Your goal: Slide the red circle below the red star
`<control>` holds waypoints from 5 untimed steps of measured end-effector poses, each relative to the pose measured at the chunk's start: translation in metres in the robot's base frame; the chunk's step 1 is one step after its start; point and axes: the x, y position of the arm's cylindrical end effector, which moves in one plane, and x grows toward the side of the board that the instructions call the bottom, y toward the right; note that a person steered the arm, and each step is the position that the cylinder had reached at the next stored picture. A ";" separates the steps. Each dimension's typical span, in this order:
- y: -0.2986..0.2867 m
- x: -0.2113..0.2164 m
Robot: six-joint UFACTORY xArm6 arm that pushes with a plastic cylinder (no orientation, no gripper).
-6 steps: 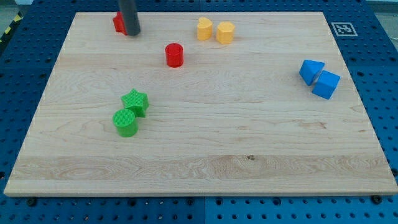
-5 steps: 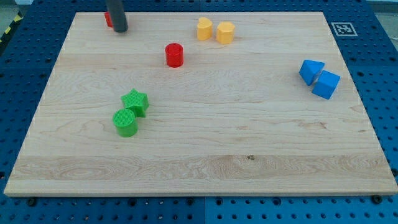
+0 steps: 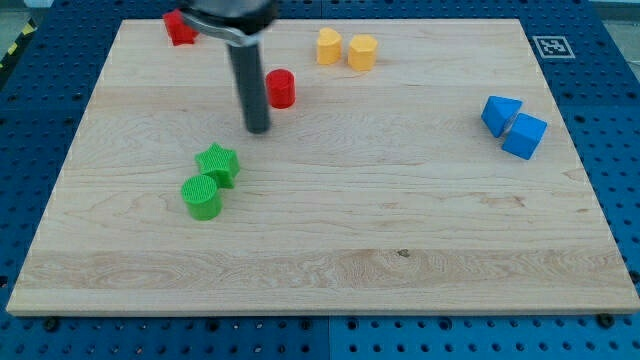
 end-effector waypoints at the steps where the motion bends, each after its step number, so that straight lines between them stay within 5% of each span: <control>1: 0.061 -0.011; 5: 0.004 -0.068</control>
